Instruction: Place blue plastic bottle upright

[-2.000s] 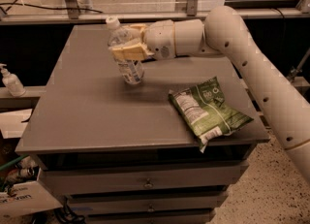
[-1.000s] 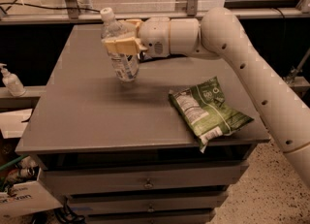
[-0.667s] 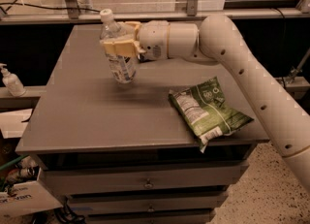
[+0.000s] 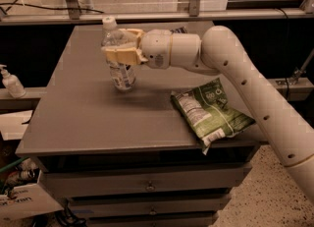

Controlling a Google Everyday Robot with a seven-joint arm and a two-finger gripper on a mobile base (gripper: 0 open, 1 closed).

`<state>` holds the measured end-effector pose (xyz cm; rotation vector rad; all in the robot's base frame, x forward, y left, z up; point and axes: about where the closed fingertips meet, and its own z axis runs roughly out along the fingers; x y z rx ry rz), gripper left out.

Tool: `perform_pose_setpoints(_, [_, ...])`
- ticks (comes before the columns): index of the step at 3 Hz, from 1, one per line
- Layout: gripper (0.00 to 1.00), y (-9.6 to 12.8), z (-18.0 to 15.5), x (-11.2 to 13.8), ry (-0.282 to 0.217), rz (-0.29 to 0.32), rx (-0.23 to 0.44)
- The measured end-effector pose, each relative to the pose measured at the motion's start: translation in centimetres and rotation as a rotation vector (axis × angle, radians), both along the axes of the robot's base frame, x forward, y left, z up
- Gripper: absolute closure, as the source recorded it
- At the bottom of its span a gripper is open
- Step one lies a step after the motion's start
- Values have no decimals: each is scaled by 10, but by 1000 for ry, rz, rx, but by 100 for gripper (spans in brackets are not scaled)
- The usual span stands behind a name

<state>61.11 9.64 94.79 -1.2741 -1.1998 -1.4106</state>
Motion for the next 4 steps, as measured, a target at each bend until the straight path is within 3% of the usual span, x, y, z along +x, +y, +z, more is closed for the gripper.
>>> perform_pose_setpoints(1, [100, -1, -11, -4, 28, -4, -18])
perform_pose_setpoints(2, [82, -2, -13, -5, 35, -9, -27])
perform_pose_setpoints(4, [35, -2, -6, -5, 35, -10, -27])
